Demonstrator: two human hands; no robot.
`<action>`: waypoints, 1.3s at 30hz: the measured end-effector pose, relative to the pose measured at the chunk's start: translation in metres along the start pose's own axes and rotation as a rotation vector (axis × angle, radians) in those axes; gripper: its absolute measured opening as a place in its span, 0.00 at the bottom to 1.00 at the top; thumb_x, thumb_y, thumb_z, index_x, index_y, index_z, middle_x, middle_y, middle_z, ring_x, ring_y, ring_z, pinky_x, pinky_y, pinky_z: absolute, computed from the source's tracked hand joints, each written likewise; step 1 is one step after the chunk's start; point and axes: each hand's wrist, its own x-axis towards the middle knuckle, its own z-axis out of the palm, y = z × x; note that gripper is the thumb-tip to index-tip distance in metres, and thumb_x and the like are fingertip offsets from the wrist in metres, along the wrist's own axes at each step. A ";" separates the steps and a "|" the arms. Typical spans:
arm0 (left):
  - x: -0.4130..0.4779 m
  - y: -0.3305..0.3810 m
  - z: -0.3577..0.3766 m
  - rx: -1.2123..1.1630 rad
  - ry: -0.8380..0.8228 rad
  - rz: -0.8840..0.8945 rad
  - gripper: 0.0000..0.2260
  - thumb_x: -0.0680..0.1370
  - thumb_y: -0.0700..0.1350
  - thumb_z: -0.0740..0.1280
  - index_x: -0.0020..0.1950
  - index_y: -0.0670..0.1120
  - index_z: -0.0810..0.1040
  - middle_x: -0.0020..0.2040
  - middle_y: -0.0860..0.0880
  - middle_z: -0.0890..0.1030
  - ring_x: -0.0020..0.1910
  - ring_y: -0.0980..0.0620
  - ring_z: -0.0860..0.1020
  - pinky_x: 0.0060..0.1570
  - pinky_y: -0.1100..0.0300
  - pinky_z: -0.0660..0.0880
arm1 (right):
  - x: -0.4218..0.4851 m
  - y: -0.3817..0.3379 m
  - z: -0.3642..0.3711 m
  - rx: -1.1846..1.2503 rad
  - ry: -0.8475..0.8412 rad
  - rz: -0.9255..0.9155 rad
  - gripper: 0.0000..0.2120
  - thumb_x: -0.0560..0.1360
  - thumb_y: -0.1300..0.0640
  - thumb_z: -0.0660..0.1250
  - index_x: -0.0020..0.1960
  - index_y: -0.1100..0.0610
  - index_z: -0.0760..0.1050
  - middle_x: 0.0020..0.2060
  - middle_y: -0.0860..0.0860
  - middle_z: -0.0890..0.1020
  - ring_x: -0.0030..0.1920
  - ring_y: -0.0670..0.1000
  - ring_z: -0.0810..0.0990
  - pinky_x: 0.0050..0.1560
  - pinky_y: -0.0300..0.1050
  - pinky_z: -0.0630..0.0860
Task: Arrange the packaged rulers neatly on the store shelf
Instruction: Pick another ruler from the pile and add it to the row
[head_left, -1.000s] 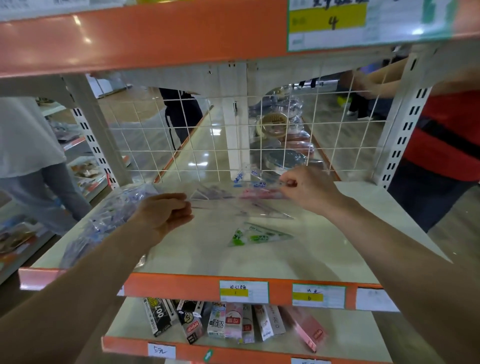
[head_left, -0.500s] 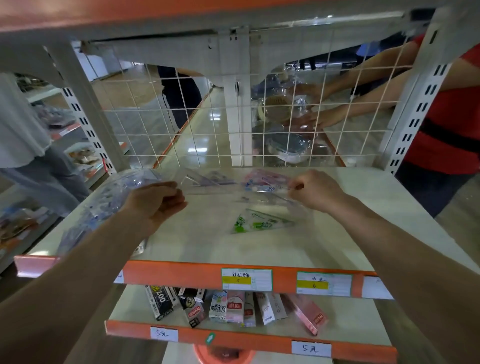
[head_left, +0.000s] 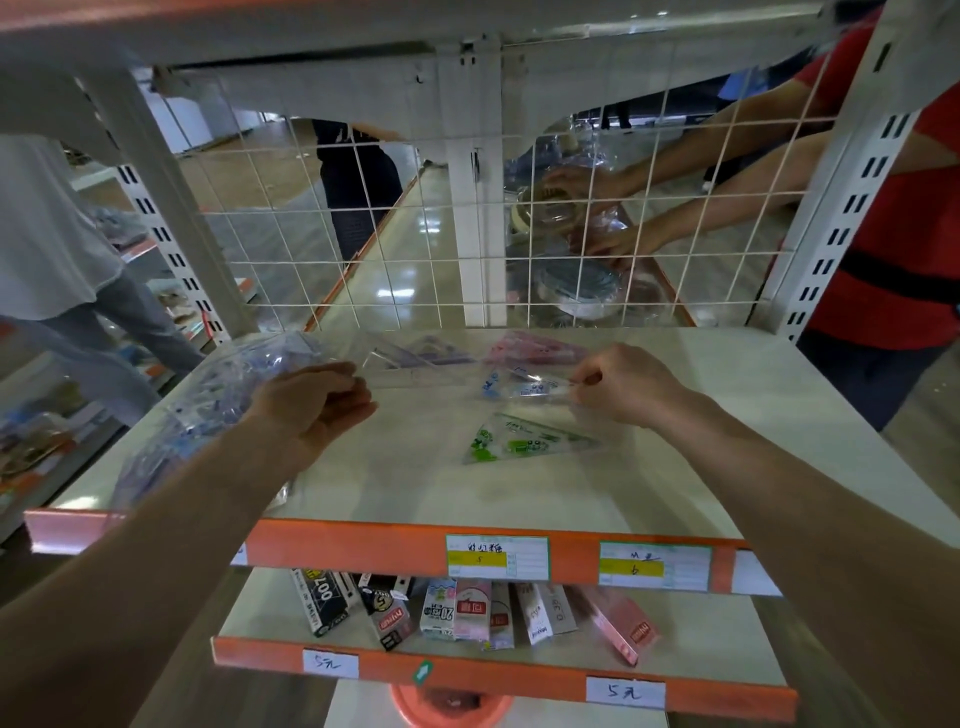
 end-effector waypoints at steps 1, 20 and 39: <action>-0.001 0.000 0.000 0.000 -0.001 -0.001 0.10 0.78 0.30 0.58 0.42 0.40 0.75 0.38 0.42 0.76 0.37 0.48 0.76 0.28 0.58 0.80 | 0.000 0.000 0.000 0.001 -0.001 0.000 0.09 0.75 0.55 0.65 0.52 0.52 0.82 0.53 0.51 0.82 0.53 0.53 0.78 0.52 0.43 0.73; -0.018 -0.004 0.008 -0.006 -0.029 -0.001 0.10 0.78 0.29 0.58 0.42 0.40 0.74 0.25 0.46 0.78 0.23 0.54 0.78 0.27 0.59 0.79 | -0.040 0.011 -0.023 0.101 0.061 -0.091 0.09 0.74 0.52 0.69 0.53 0.53 0.82 0.44 0.48 0.83 0.46 0.51 0.79 0.50 0.47 0.75; -0.046 -0.010 0.026 -0.064 -0.043 0.005 0.09 0.78 0.30 0.59 0.41 0.40 0.73 0.25 0.46 0.77 0.25 0.52 0.78 0.28 0.58 0.80 | -0.086 0.004 -0.017 0.020 -0.351 -0.121 0.05 0.72 0.51 0.69 0.45 0.48 0.83 0.41 0.44 0.83 0.43 0.47 0.80 0.44 0.44 0.77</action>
